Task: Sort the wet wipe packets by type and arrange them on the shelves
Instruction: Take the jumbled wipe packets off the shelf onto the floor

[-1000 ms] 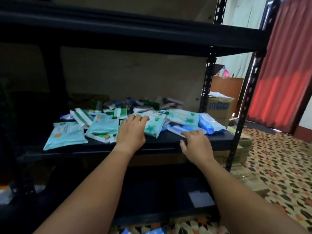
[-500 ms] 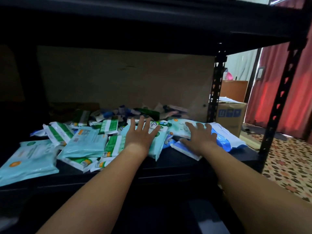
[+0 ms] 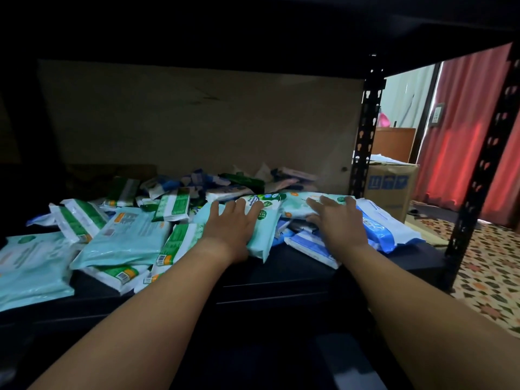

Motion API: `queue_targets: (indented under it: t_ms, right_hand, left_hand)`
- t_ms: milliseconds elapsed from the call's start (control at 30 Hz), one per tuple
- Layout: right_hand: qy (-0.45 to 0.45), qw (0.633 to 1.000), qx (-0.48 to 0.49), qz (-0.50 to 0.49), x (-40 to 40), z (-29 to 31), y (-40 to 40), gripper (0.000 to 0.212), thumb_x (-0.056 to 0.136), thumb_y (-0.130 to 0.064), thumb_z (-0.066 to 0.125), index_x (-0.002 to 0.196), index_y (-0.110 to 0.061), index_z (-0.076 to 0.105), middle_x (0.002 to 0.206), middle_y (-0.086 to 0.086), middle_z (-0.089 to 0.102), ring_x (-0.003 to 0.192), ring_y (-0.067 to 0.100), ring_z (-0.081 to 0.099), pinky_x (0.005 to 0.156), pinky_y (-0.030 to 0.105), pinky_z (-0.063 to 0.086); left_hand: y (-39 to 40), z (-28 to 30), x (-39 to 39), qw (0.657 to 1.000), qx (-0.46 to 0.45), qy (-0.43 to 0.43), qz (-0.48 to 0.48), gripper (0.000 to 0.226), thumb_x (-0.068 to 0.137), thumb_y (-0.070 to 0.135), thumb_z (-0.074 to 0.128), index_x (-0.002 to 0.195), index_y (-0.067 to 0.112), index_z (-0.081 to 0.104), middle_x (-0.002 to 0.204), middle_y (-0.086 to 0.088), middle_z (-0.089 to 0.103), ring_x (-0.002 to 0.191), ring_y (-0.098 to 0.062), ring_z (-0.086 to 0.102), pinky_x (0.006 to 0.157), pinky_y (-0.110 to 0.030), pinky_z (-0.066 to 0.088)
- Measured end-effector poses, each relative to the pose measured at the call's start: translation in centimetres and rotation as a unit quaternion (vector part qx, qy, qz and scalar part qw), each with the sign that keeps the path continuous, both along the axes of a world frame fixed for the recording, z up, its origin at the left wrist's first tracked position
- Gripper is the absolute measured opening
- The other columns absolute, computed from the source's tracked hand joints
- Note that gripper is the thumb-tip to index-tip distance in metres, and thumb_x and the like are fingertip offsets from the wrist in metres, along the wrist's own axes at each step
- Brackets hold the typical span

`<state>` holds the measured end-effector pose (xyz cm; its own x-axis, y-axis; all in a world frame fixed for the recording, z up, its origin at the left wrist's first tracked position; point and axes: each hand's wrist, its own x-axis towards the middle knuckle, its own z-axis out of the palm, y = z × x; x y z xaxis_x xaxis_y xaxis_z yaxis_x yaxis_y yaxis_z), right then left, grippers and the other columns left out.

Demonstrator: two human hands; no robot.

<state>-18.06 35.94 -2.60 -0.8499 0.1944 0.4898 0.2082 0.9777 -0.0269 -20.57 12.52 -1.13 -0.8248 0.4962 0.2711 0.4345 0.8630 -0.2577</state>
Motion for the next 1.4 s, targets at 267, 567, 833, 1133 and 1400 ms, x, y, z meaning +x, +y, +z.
queue_targets:
  t_ms: [267,567,833,1133,1400]
  right_hand:
    - [0.009,0.995,0.072,-0.068,2.5,2.7,0.2,0.067,0.099,-0.012,0.048,0.157,-0.036,0.025,0.163,0.001,0.027,0.144,0.05,0.015,0.115,0.057,0.025]
    - [-0.008,0.992,0.062,-0.107,6.7,3.6,0.5,0.068,0.096,-0.007,0.05,0.155,-0.033,0.027,0.159,0.002,0.032,0.14,0.05,0.02,0.111,0.057,0.029]
    - [0.007,0.994,0.051,-0.096,9.0,4.0,0.3,0.062,0.098,-0.012,0.05,0.153,-0.035,0.032,0.157,0.003,0.037,0.14,0.05,0.023,0.106,0.055,0.033]
    - [0.051,0.995,0.038,-0.079,13.1,4.4,-1.5,0.052,0.104,-0.031,0.05,0.152,-0.037,0.032,0.158,0.001,0.037,0.141,0.049,0.023,0.108,0.055,0.032]
    - [0.107,0.994,0.029,-0.014,19.7,-1.7,-5.8,0.05,0.089,-0.032,0.075,0.137,-0.03,0.06,0.139,0.007,0.061,0.125,0.054,0.046,0.094,0.06,0.046]
  left_hand:
    - [-0.5,2.8,0.5,0.977,0.163,-0.131,-0.049,0.101,0.083,0.013,0.061,0.16,0.033,-0.003,0.165,-0.006,0.013,0.153,-0.029,0.011,0.124,-0.052,0.009]
    - [-0.3,3.6,2.8,0.907,0.394,-0.116,-0.096,0.107,0.074,0.0,0.064,0.158,0.04,0.012,0.154,-0.005,0.032,0.142,-0.03,0.031,0.117,-0.045,0.03]
    - [-0.5,5.1,5.0,0.887,0.426,-0.029,-0.174,0.112,0.066,-0.002,0.071,0.157,0.035,0.018,0.148,0.0,0.029,0.137,-0.023,0.028,0.111,-0.031,0.024]
    - [-2.7,5.9,8.8,0.956,0.22,0.177,-0.079,0.119,0.063,0.01,0.079,0.159,0.031,0.012,0.149,-0.014,0.029,0.143,-0.031,0.018,0.124,-0.053,0.004]
    - [-6.1,-0.5,16.8,0.956,0.189,0.224,0.017,0.118,0.057,0.006,0.07,0.16,0.027,0.017,0.145,-0.021,0.033,0.14,-0.042,0.028,0.121,-0.058,0.008]
